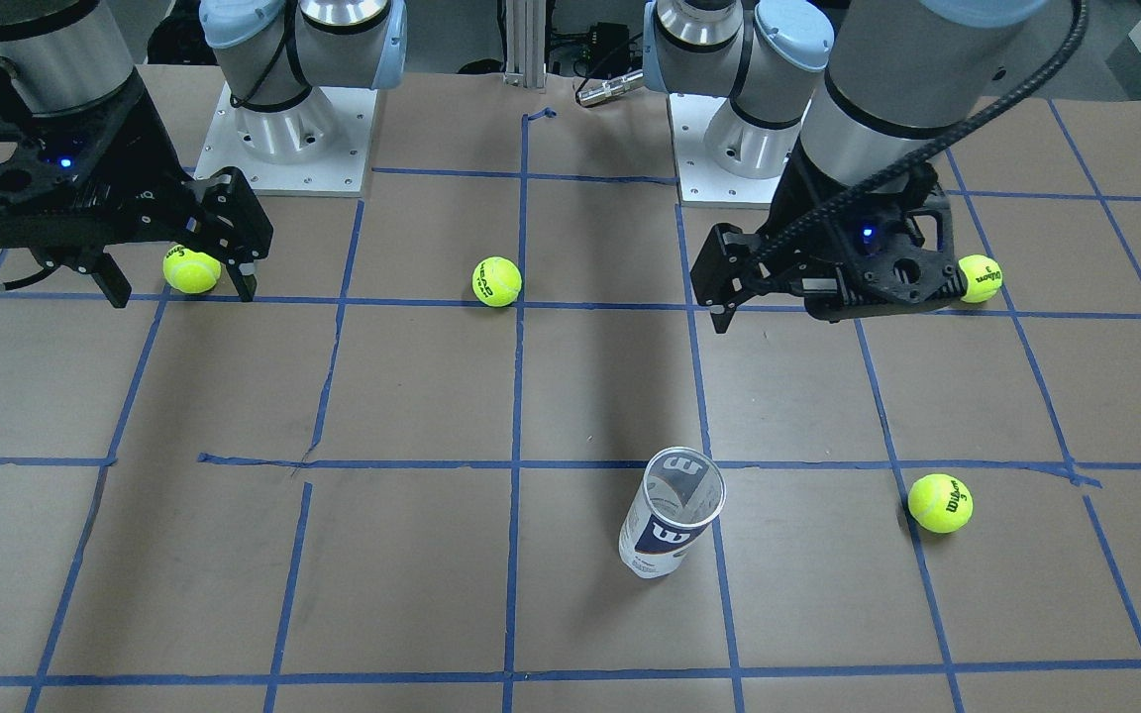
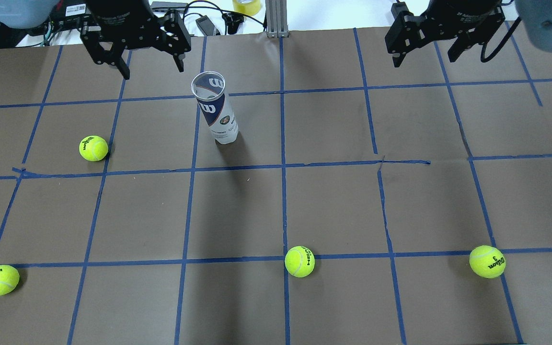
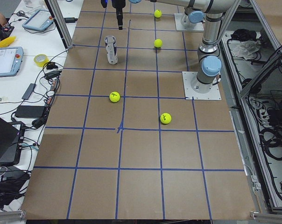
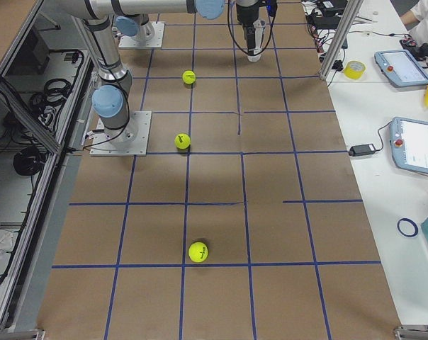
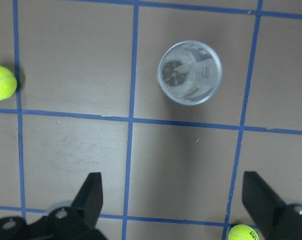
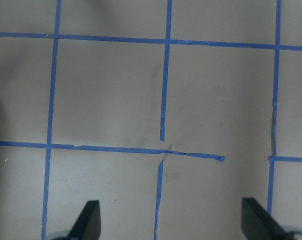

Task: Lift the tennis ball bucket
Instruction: 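Open the left gripper and raise it away from the can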

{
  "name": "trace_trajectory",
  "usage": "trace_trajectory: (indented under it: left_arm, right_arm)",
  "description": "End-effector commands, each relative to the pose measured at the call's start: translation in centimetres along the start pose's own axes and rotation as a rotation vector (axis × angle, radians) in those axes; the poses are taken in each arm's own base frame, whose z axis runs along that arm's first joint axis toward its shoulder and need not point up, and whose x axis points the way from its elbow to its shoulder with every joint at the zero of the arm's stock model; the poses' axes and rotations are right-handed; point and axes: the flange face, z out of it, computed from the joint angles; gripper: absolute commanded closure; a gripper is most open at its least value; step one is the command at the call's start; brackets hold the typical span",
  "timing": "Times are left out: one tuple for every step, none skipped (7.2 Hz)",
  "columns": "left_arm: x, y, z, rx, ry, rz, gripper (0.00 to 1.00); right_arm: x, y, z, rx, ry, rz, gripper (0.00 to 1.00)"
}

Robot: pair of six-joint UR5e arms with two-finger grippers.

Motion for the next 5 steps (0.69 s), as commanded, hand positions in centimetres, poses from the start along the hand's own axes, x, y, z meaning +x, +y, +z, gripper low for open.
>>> trace_trajectory:
  left_arm:
    - [-3.4,1.7,0.5,-0.030,0.003,-0.009,0.00]
    - [-3.7,2.2,0.7,-0.028,0.004,-0.009,0.00]
    - [-3.8,2.6,1.3,-0.032,0.002,-0.009,0.00]
    - [-3.8,2.9,1.6,-0.026,0.002,-0.009,0.00]
    - [-3.9,3.3,1.4,-0.025,0.004,-0.009,0.00]
  right_arm:
    - [0.0,-0.1,0.0,0.003,0.002,0.001,0.00]
    - [0.1,-0.1,-0.1,0.007,0.002,-0.001,0.00]
    - [0.3,-0.2,-0.2,0.009,0.005,0.002,0.00]
    - [0.2,-0.2,-0.2,0.010,0.004,0.001,0.00]
    - [0.3,-0.4,-0.8,0.028,0.005,0.000,0.00]
